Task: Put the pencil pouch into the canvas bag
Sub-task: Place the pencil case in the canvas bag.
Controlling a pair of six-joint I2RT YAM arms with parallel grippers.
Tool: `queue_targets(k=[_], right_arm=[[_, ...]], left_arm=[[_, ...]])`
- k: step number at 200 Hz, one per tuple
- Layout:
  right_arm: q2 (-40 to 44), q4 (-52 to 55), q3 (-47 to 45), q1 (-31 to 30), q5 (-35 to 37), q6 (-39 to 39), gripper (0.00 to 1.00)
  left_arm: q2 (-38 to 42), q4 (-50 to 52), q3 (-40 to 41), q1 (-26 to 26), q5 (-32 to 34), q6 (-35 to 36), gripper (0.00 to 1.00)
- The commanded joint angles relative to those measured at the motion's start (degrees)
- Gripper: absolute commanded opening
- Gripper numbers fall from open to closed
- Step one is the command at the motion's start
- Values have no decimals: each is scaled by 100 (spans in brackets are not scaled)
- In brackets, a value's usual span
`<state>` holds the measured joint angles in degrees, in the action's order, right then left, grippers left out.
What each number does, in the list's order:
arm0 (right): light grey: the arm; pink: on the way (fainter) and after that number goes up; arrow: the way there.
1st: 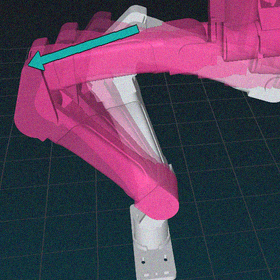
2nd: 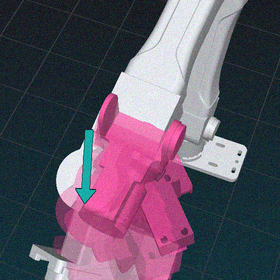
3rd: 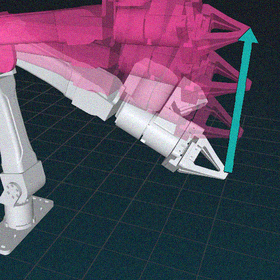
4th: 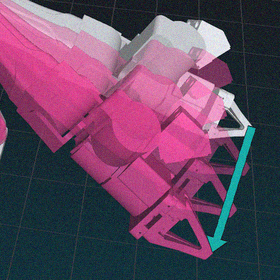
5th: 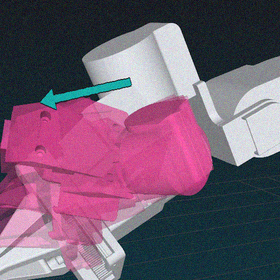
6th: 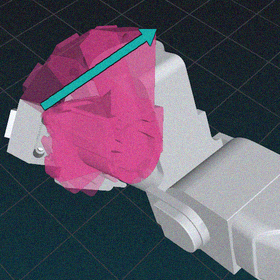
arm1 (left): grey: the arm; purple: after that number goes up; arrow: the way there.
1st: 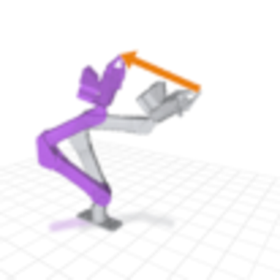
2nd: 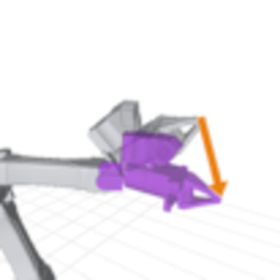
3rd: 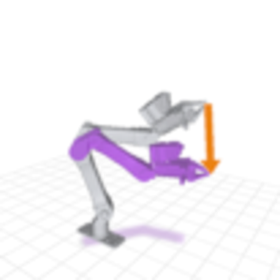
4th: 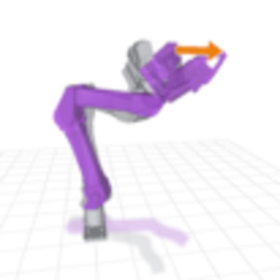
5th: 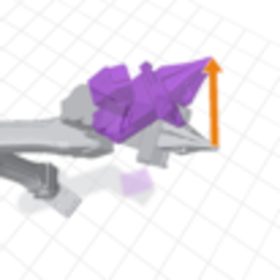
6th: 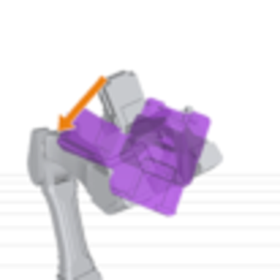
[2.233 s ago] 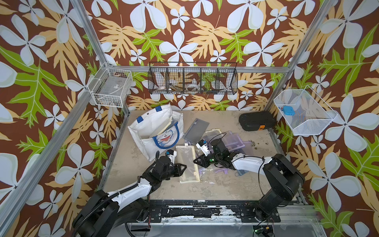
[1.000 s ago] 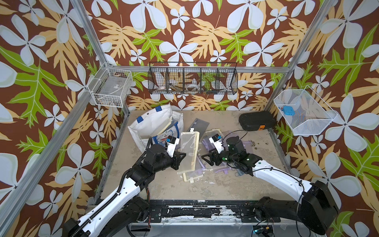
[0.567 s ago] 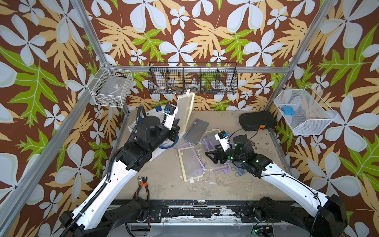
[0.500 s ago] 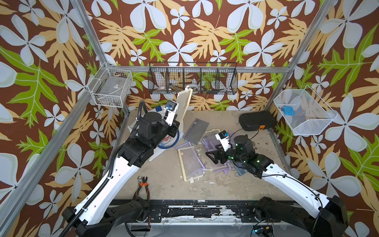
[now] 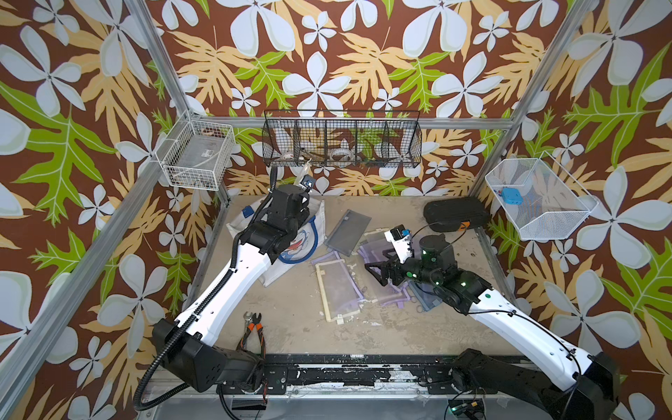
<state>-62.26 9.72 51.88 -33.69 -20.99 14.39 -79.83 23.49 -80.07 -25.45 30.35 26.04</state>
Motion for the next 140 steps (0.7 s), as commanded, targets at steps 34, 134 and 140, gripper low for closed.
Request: queue_targets(k=[34, 134, 140], right_arm=[[32, 36, 169, 3, -27, -200, 93], [100, 117, 138, 2, 34, -245, 93], [99, 118, 138, 7, 35, -249, 93]], left_arm=[[135, -130, 790, 483, -283, -374, 0], [-685, 444, 212, 568, -284, -864, 40], [-662, 525, 150, 563, -311, -934, 47]])
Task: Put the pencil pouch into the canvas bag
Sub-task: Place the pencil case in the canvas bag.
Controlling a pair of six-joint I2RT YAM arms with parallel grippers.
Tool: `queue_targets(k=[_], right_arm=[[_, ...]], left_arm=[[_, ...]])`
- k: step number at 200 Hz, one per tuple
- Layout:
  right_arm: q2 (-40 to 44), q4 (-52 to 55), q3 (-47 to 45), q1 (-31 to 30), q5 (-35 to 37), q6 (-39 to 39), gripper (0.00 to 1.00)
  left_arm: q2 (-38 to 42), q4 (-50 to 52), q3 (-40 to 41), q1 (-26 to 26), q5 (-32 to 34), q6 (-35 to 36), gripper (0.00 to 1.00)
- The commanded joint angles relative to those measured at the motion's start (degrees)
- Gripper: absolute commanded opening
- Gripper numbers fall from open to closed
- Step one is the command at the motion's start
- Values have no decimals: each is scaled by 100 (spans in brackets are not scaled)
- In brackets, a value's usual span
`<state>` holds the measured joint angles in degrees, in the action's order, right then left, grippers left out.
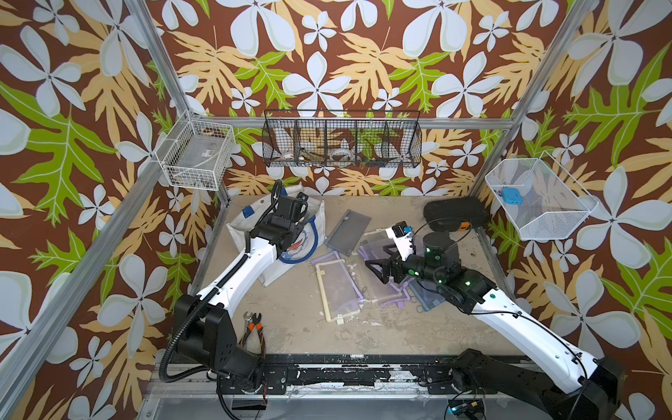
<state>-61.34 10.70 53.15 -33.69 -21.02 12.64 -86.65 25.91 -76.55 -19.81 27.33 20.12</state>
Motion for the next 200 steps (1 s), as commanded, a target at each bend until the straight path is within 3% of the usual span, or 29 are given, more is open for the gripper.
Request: queue_targets(k=[1, 18, 44, 71, 110, 128, 200], right_arm=[[3, 20, 12, 1, 37, -71, 93], [-26, -20, 26, 3, 21, -45, 93], [-79, -90, 58, 3, -17, -1, 93], [-132, -80, 99, 1, -23, -2, 93], [-62, -62, 58, 3, 27, 1, 92], [-101, -44, 63, -2, 14, -3, 92], [-93, 62, 205, 14, 75, -32, 92]], left_arm=[[27, 291, -211, -3, -13, -351, 48], [141, 419, -356, 4, -152, -511, 61], [306, 433, -649, 77, -649, -699, 61], [127, 421, -890, 136, -1047, -792, 48], [6, 423, -813, 136, -1672, -939, 11], [-51, 441, -791, 136, -1819, -948, 0], [-666, 388, -888, 478, -2392, -1111, 0]])
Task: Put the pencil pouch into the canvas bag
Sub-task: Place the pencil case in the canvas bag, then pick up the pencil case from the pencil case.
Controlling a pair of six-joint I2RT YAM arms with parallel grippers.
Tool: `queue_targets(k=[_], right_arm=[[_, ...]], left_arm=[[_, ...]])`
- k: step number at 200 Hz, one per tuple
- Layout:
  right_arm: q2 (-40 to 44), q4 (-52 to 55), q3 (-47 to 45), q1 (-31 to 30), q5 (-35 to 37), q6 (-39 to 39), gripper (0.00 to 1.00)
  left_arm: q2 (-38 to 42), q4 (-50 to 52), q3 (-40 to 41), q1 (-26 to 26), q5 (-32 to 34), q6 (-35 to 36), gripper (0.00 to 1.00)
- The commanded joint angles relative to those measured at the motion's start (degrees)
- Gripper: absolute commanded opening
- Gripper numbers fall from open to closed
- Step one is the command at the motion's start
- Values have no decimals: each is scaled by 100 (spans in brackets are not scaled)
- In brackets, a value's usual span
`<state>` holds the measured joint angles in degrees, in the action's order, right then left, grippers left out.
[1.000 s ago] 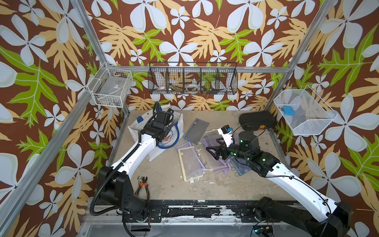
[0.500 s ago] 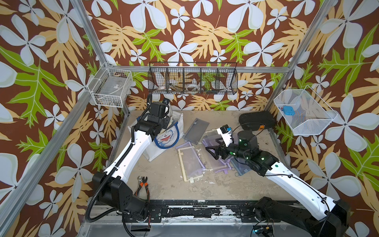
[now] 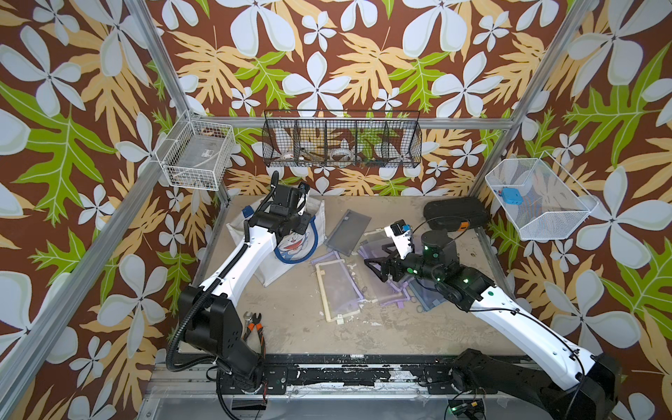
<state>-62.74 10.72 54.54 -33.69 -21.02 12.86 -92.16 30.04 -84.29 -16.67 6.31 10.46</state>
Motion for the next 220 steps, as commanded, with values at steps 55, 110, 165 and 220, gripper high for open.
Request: queue_targets(k=[55, 110, 165, 220], right_arm=[[144, 190, 85, 25, 161, -8, 92], [-270, 175, -376, 21, -46, 244, 94], [-950, -482, -893, -5, -374, 495, 93], [-2030, -1266, -1228, -401, -517, 688, 91]], left_arm=[[18, 110, -472, 291, -344, -293, 0], [2133, 123, 1064, -300, -943, -1157, 48], [4148, -571, 3792, -1790, -1532, -3765, 60], [4413, -2755, 6068, -1833, -2044, -4966, 70]])
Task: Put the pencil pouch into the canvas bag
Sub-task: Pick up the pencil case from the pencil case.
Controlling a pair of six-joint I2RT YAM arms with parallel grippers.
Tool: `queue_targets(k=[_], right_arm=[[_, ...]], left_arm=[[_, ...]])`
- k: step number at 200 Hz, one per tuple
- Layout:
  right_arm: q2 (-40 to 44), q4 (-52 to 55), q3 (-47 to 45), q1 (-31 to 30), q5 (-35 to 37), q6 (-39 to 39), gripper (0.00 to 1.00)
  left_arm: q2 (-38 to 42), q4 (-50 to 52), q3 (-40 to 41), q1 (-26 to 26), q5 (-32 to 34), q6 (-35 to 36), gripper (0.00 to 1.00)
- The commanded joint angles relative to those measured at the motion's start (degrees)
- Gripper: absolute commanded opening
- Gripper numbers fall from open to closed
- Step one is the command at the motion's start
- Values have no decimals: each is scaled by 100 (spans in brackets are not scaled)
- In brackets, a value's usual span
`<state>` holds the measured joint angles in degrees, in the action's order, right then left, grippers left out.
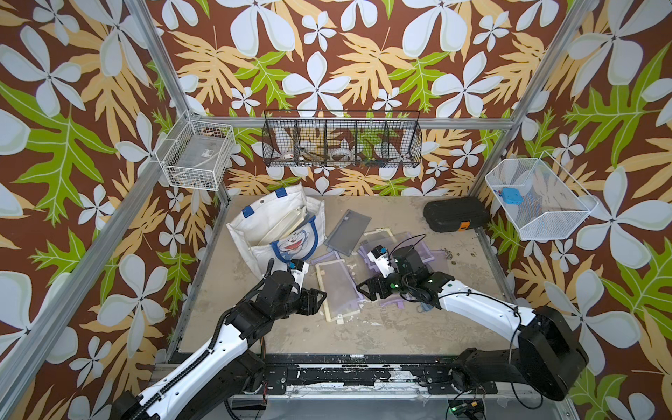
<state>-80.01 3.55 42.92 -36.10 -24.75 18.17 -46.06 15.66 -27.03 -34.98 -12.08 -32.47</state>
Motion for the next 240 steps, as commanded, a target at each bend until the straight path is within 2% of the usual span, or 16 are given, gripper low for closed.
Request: queue_targets(k=[1, 18, 53, 84, 123, 169, 194, 208, 215, 230, 240], right_arm=[[-309, -566, -69, -161, -144, 163, 91], [-544, -794, -148, -222, -153, 257, 90], [-800, -1034, -281, -229, -59, 310, 85], [-1057, -1201, -337, -229, -84, 310, 79], [-1393, -1372, -284, -250, -197, 310, 72], [-1705, -1432, -174, -373, -179, 296, 69], [-1726, -1436, -147, -398, -192, 309, 68], [-1664, -1398, -135, -416, -177, 301, 67], [-1627, -1370, -121, -420, -157, 294, 67], [-1568, -1287, -91, -422, -136, 262, 66], [-1524, -1225, -72, -424, -111, 233, 65]], left_arm=[[-217, -1358, 353, -1, -202, -673, 71], [-780, -1895, 524, 38, -209, -660, 79], [-1642, -2813, 773, 330, -469, -748, 79], [-2239, -3341, 843, 465, -643, -767, 72], [-2809, -3761, 896, 468, -628, -757, 45], [-3223, -4142, 926, 467, -655, -844, 48], [-3343, -4312, 929, 466, -768, -878, 46], [-3316, -4394, 977, 466, -821, -920, 38], [-3272, -4397, 1007, 466, -818, -936, 30], [-3127, -4349, 1064, 466, -796, -921, 7], [-3012, -4285, 1094, 466, -796, -915, 0]])
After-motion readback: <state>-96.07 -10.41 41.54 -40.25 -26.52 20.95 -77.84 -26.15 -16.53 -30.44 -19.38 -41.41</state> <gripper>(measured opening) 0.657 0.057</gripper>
